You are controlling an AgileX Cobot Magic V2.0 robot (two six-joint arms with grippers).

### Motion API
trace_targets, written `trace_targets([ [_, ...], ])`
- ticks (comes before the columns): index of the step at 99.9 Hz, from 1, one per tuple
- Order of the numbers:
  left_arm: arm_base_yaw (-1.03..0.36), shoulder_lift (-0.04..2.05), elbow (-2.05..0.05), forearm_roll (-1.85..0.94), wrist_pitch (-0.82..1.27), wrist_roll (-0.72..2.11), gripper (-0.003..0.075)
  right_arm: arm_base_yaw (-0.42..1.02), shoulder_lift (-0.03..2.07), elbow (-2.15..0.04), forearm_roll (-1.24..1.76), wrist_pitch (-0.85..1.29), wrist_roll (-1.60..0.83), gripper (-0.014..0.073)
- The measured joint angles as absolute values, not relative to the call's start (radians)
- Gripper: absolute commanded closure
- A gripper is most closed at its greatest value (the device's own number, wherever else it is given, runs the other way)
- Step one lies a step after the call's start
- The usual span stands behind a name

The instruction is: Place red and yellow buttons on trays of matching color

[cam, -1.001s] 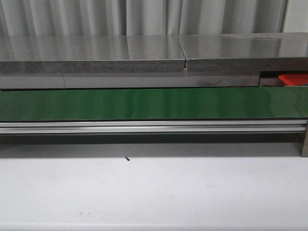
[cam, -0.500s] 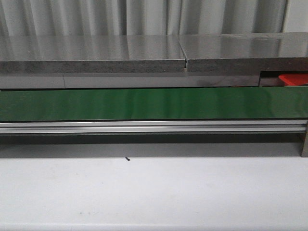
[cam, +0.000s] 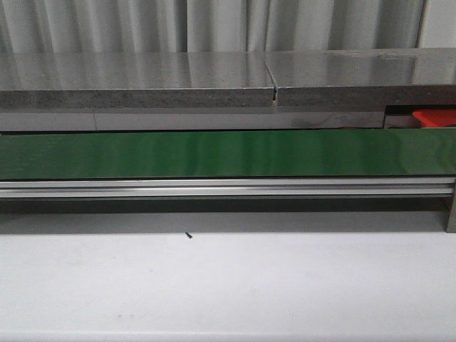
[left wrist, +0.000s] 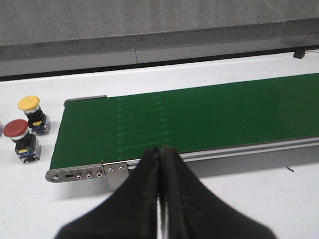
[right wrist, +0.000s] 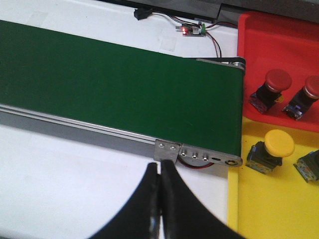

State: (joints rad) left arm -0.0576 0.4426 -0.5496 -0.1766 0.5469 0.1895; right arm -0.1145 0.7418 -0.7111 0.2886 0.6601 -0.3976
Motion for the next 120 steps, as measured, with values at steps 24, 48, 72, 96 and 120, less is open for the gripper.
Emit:
trace_targets([
  [24, -0.047, 0.571, -0.661, -0.177, 0.56, 0.144, 0.0423, -0.114, 0.742, -0.711, 0.289, 0.66, -0.398, 0.0661],
  [48, -0.034, 0.749, -0.797, -0.17, 0.489, 0.134, 0.0274, -0.114, 0.742, -0.711, 0.289, 0.66, -0.398, 0.0661],
  [72, 0.113, 1.0, -0.983, -0.17, 0.488, 0.068, 0.0274, -0.114, 0.742, -0.711, 0.289, 0.66, -0.398, 0.0661],
  [96, 0.279, 1.295, -1.17, -0.18, 0.532, 0.064, 0.0274, -0.114, 0.742, -0.711, 0.289, 0.66, -0.398, 0.0661],
  [120, 0.349, 1.532, -1.298, -0.186, 0.54, 0.064, 0.0274, -0.114, 0.742, -0.711, 0.289, 0.66, -0.398, 0.0661],
])
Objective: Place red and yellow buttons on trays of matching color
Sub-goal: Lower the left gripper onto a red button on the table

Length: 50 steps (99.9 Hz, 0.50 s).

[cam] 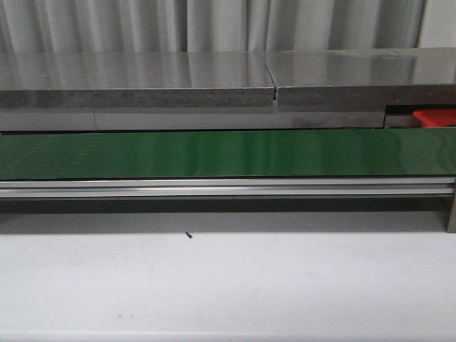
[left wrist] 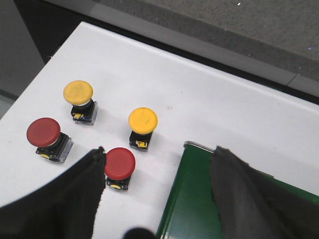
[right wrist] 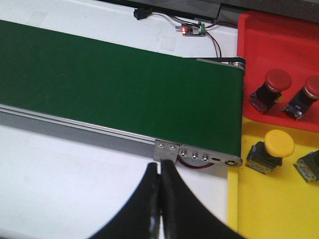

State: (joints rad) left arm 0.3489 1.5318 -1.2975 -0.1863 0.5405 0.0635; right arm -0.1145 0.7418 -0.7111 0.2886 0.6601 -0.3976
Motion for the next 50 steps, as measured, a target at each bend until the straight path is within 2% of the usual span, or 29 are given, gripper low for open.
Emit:
trace_targets([
  [50, 0.399, 1.811, -1.393, -0.145, 0.542, 0.062, 0.0274, -0.114, 0.742, -0.711, 0.289, 0.66, -0.398, 0.0661],
])
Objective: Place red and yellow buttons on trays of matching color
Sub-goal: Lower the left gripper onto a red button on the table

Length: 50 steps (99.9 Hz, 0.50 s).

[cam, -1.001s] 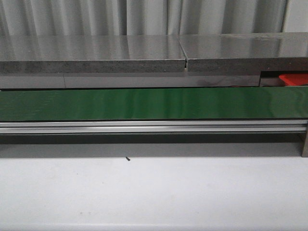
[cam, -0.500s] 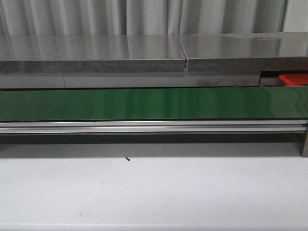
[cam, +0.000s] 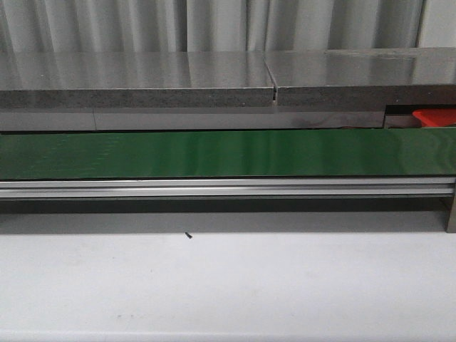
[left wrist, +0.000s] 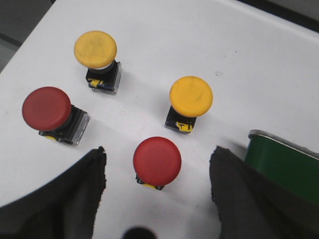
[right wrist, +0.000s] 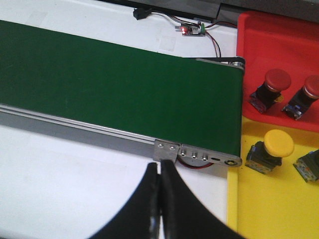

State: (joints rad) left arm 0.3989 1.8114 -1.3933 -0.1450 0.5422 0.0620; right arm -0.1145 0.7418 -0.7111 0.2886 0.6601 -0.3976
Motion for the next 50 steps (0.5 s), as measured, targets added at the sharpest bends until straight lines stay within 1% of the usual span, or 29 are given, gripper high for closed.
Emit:
trace_targets([
  [24, 0.402, 1.898, -1.398, -0.136, 0.525, 0.061, 0.0274, -0.114, 0.742, -0.711, 0.289, 0.66, -0.398, 0.0661],
  [50, 0.402, 1.935, -1.408, -0.134, 0.51, 0.061, 0.0274, -0.114, 0.742, -0.711, 0.289, 0.66, -0.398, 0.0661],
])
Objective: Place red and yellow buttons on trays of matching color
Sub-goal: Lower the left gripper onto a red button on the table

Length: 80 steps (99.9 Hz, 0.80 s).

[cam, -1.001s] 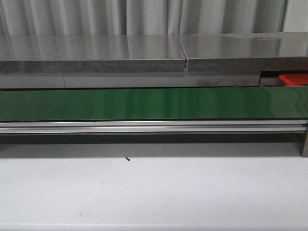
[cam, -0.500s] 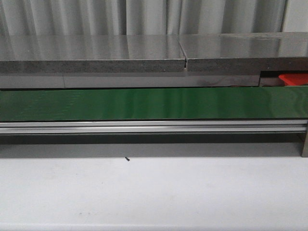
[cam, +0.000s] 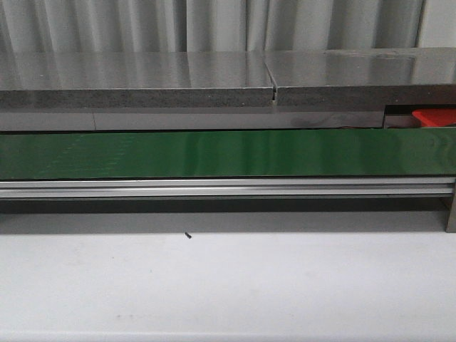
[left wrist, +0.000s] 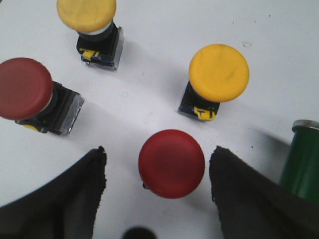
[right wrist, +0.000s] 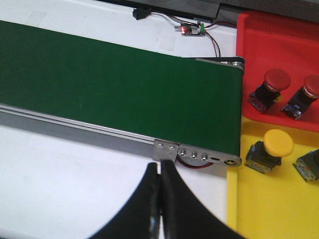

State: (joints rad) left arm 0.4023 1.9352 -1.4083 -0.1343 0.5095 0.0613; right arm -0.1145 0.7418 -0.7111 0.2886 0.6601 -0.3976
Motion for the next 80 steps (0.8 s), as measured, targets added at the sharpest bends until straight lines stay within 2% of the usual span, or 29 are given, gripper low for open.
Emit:
trace_targets([
  [80, 0.375, 2.017, -1.432, -0.126, 0.494, 0.063, 0.0274, -0.114, 0.742, -0.711, 0.289, 0.66, -0.398, 0.0661],
])
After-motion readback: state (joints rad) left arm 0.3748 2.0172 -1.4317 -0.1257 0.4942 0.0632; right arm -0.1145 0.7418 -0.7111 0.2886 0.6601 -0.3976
